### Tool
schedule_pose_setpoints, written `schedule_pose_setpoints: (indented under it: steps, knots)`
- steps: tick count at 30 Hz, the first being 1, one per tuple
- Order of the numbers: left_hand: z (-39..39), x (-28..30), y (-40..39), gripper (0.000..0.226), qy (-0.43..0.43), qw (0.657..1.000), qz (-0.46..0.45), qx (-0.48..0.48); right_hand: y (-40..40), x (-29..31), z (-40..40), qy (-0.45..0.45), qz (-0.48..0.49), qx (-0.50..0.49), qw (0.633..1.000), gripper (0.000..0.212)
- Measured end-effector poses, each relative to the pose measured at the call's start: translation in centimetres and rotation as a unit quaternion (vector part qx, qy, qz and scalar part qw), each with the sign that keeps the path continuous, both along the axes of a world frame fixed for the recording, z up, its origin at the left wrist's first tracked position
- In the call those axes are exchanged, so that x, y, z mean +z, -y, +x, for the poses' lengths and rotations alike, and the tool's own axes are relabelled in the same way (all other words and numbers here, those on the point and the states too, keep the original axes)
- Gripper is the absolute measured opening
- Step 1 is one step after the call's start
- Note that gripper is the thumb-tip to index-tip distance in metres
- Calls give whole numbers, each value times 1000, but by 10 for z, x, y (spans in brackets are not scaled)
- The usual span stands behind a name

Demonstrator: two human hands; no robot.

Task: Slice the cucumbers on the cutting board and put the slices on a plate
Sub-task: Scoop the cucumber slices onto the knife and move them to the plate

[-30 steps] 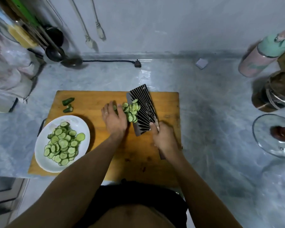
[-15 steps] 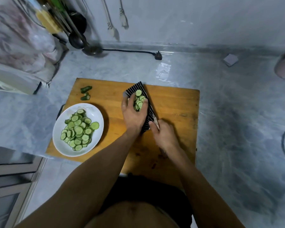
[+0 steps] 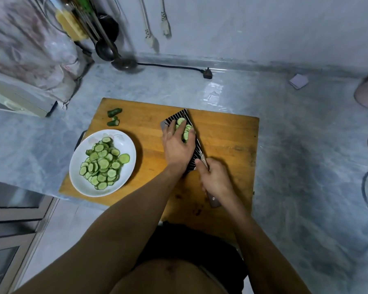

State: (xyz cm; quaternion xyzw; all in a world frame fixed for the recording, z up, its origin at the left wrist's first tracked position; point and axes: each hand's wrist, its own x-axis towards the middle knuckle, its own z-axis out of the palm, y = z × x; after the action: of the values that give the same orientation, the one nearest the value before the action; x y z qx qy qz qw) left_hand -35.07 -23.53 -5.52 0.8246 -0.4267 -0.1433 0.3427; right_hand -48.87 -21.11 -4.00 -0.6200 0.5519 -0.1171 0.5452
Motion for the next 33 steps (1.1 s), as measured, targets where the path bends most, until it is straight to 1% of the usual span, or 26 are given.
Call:
schedule_pose_setpoints:
  steps: [2,5,9,13,18,22,27,30,33]
  knots:
    - [0,3,-4,48,1,1000,0,-3,-4,0,2,12,14,-14,1000,36]
    - [4,13,-11,49,25,1000,-17,4,-8,8,5,27,17,-14,999,36]
    - [23,34,-31,51,63,996,-44,37,-13,32,20,36,-21,42,998,38]
    - [52,48,-61,54,36,993,-65,89,-25,51,53,26,-51,98,994,39]
    - [88,44,-90,61,13,987,-80,137,-42,58,92,6,-66,153,986,39]
    - [110,44,-103,52,8,984,-106,143,-56,62,113,3,-58,144,988,39]
    - [130,45,-110,47,23,984,-124,124,-62,63,126,15,-68,124,990,40]
    - [138,41,-115,47,25,987,-115,107,-62,62,128,21,-70,111,991,38]
    - [141,38,-120,47,45,990,-102,85,-65,62,129,26,-60,99,993,36]
